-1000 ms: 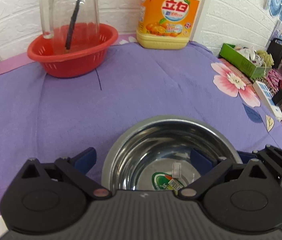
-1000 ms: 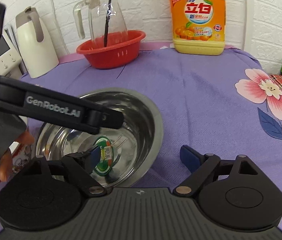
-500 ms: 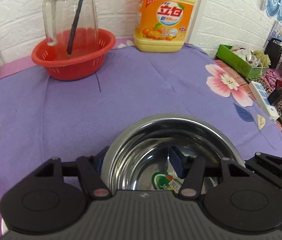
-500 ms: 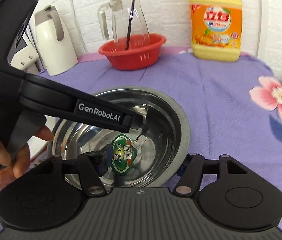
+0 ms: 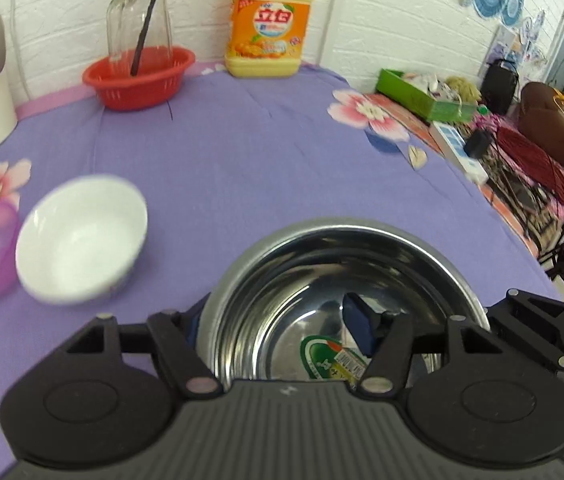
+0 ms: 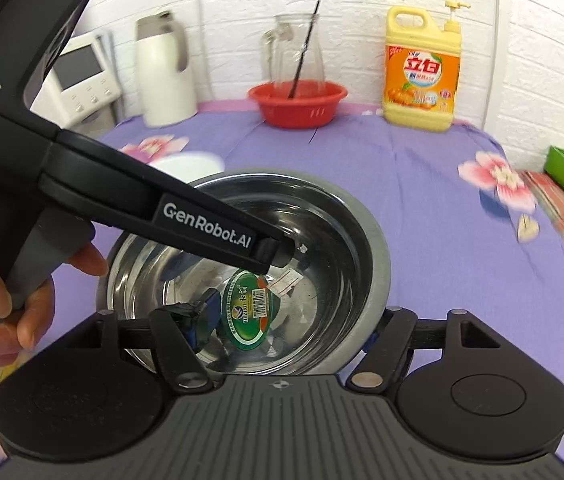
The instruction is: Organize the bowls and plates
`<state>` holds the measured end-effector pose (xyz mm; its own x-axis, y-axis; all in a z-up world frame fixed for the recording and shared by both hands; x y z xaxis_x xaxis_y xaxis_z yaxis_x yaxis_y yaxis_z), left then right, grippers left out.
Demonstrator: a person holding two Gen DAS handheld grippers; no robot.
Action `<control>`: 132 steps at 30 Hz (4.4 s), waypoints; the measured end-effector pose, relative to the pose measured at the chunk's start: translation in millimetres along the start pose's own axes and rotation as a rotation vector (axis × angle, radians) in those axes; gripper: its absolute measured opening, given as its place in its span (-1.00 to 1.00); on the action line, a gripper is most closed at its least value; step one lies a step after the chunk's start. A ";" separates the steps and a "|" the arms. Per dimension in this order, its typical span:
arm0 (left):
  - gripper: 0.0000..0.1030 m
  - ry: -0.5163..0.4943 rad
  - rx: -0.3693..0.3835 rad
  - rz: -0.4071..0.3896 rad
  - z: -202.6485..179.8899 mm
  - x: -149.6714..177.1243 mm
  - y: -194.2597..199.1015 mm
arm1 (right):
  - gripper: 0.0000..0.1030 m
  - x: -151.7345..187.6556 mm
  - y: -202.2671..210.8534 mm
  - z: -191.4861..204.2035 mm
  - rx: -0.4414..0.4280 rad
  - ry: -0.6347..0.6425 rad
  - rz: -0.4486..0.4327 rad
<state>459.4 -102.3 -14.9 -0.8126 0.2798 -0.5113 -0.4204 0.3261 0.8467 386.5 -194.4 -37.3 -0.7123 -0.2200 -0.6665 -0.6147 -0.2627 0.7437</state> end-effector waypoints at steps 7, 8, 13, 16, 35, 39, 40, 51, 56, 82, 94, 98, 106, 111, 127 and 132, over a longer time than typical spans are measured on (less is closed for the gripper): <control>0.25 0.012 0.016 0.029 -5.9 78.4 10.6 | 1.00 58.7 17.4 29.7 -0.026 -0.004 0.031; 0.25 0.013 0.014 0.033 -6.4 86.4 11.3 | 1.00 63.3 19.1 33.1 -0.029 -0.002 0.034; 0.25 0.019 -0.009 0.019 -7.4 104.7 10.0 | 1.00 74.0 21.0 45.7 -0.021 0.025 0.034; 0.25 0.031 -0.010 0.019 -4.3 109.6 6.5 | 1.00 78.1 17.5 47.8 -0.037 0.023 0.053; 0.85 0.164 -0.057 -0.182 49.3 85.5 79.9 | 1.00 69.2 61.7 -6.1 0.022 -0.081 -0.082; 0.85 0.222 -0.073 -0.187 74.0 82.5 87.2 | 1.00 59.3 57.0 -13.5 0.025 -0.066 -0.080; 0.85 0.236 -0.073 -0.185 79.3 83.0 87.8 | 1.00 56.4 56.0 -14.0 0.023 -0.058 -0.079; 0.85 0.362 -0.039 -0.166 115.6 53.3 67.0 | 1.00 -23.7 46.3 -26.7 0.054 0.058 -0.137; 0.86 0.491 -0.004 -0.194 133.4 21.2 54.2 | 1.00 -80.8 20.1 -21.7 -0.017 0.087 -0.171; 0.80 0.705 -0.002 -0.115 183.6 -20.5 -24.7 | 1.00 -130.0 -151.9 38.8 -0.244 0.228 0.079; -0.05 0.640 0.072 -0.087 171.1 -18.3 -21.1 | 0.43 -116.6 -149.3 55.7 -0.304 0.261 0.112; -0.05 0.612 0.076 -0.079 156.7 -10.0 -14.2 | 0.44 -106.4 -135.1 55.2 -0.296 0.251 0.111; -0.05 0.551 0.089 -0.083 111.7 12.1 4.2 | 0.45 -76.7 -96.2 51.7 -0.247 0.237 0.115; -0.05 0.489 0.124 -0.112 76.2 22.2 30.7 | 0.48 -61.3 -54.7 50.3 -0.176 0.252 0.083; -0.04 0.350 0.173 -0.098 -7.4 107.5 61.5 | 0.62 25.0 29.2 62.0 -0.060 0.263 0.078; -0.04 0.325 0.173 -0.054 -18.5 131.4 54.1 | 0.69 54.7 32.0 64.6 -0.089 0.252 0.102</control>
<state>322.5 -64.7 -33.6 -0.8888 -0.0345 -0.4570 -0.4141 0.4878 0.7685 305.9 -154.2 -46.6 -0.6554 -0.4735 -0.5884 -0.5042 -0.3058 0.8076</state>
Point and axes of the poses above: each gripper's, at about its wrist camera, not at the fingertips, and y roughly against the way its jaws point, z to its left, x to its underside, the point moved 6 cm from there along -y, roughly the way its jaws point, and after that the axes turned 11 degrees about z, right-handed, at the moved point
